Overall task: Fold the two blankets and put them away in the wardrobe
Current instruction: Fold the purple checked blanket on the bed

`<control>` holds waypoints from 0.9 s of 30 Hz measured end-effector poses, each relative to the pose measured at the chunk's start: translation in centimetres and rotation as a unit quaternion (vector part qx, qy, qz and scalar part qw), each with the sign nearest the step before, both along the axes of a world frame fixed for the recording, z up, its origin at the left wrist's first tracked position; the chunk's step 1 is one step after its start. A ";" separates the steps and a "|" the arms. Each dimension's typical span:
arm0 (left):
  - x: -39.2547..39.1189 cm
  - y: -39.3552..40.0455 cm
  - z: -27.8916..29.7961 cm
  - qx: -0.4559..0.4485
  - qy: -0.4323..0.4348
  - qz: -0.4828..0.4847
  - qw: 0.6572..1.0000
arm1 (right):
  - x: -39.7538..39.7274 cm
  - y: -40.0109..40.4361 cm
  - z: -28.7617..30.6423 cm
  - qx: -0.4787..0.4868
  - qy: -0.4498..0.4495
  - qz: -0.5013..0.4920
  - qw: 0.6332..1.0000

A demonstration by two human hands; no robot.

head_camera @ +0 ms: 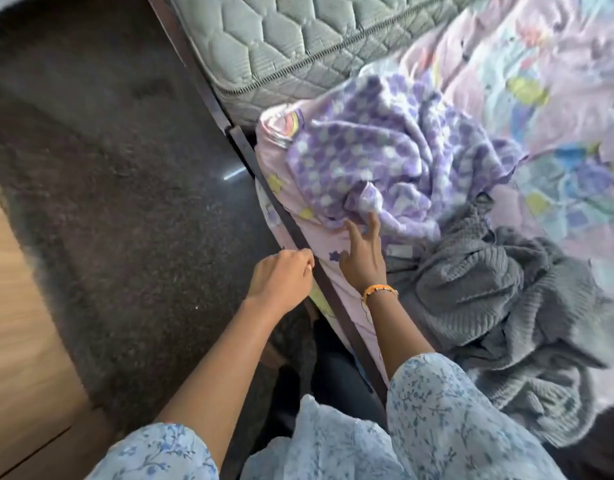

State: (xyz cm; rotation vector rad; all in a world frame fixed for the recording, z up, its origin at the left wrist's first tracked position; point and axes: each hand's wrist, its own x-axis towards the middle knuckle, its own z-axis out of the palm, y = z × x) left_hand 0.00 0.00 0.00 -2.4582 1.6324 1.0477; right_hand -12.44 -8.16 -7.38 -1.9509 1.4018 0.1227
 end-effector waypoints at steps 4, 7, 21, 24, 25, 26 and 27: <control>-0.5 -1.7 -1.3 0.013 0.003 0.000 1.000 | 0.8 -2.0 -1.3 -0.023 0.011 -0.021 0.999; -0.9 -2.7 -1.8 -0.007 -0.010 -0.021 1.000 | 1.0 -3.9 -2.4 0.004 0.016 -0.044 0.999; -2.5 -7.1 1.5 -0.143 0.155 0.044 0.977 | -3.1 -7.2 9.1 0.194 -0.181 -0.079 0.961; -1.9 -7.2 2.2 -0.162 0.158 0.025 0.974 | -4.0 -7.3 14.6 0.253 -0.234 -0.001 0.939; -1.7 -7.1 2.4 -0.175 0.159 0.029 0.971 | -4.2 -7.4 16.1 0.266 -0.263 0.010 0.928; -1.3 -6.9 3.1 -0.184 0.154 0.046 0.970 | -4.3 -7.5 17.9 0.277 -0.303 0.021 0.912; -1.0 -6.5 3.4 -0.199 0.151 0.065 0.966 | -4.4 -7.6 19.2 0.280 -0.348 0.032 0.894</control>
